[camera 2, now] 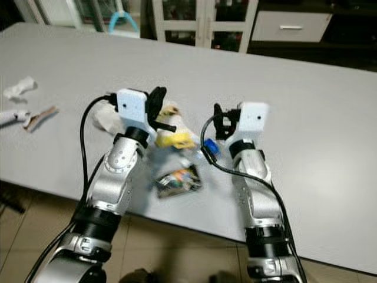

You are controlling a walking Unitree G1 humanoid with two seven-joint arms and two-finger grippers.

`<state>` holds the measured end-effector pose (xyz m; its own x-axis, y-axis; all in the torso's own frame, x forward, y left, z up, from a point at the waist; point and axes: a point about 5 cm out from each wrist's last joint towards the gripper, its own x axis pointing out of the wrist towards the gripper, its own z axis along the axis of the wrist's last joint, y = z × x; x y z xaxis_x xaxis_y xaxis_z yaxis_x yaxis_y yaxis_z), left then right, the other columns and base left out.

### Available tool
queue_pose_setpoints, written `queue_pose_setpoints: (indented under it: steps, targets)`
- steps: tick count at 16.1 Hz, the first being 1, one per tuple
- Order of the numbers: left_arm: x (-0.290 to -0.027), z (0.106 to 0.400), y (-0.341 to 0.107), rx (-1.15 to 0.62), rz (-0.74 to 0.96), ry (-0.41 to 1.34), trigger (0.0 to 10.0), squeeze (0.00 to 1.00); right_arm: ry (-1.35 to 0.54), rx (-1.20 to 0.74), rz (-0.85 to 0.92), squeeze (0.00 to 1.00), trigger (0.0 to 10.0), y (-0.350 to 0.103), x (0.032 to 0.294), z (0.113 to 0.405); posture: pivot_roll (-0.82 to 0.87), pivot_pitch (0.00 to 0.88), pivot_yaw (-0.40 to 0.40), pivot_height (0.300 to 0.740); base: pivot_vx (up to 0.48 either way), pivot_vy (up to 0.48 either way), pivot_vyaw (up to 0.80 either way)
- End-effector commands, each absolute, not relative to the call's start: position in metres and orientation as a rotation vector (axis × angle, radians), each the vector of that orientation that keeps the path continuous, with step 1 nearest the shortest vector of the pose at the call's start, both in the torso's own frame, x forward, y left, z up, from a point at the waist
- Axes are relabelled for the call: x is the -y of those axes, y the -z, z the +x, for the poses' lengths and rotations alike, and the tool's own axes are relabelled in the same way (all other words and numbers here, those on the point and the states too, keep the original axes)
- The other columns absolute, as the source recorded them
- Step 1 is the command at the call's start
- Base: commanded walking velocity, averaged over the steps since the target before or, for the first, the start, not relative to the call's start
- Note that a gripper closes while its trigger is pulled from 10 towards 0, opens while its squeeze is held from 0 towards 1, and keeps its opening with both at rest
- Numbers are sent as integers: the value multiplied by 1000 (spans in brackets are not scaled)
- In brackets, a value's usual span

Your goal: Picking trash to rubbish bin

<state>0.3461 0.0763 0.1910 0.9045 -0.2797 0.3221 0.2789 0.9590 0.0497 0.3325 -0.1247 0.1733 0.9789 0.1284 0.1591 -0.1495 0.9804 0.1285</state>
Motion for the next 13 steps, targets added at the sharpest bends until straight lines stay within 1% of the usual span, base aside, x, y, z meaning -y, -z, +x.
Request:
queue_pose_setpoints:
  steps: [1,5,8,13]
  targets:
    - [-69,345,-195,344,1,307,10000,0,-114,148,140,0,10000,-172,133,332,-115,130,18,740,0,0,0]
    - [-70,343,-203,369,-17,298,10000,0,-113,146,141,0,10000,-171,133,331,-113,136,18,740,0,0,0]
    - [-76,343,-212,399,-28,243,10000,0,-113,142,143,0,10000,-170,133,331,-109,140,20,740,0,0,0]
    - [-76,342,-208,376,-21,235,10000,0,-111,137,146,0,10000,-169,132,330,-108,144,23,740,0,0,0]
